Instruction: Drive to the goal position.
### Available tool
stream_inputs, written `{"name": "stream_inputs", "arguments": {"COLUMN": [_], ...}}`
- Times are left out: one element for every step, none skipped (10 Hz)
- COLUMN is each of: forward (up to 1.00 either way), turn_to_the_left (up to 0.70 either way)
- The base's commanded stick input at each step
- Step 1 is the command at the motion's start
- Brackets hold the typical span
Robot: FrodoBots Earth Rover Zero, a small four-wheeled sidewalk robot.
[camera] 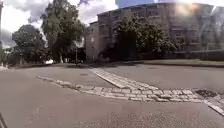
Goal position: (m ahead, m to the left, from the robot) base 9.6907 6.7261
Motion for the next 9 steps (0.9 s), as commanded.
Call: {"name": "stream_inputs", "arguments": {"forward": [0.69, 0.7, 0.7, 0.7, 0.7, 0.7, 0.7, 0.6, 0.33], "turn_to_the_left": [0.0, 0.0, 0.0, 0.0, 0.0, 0.0, 0.0, -0.03, -0.12]}}
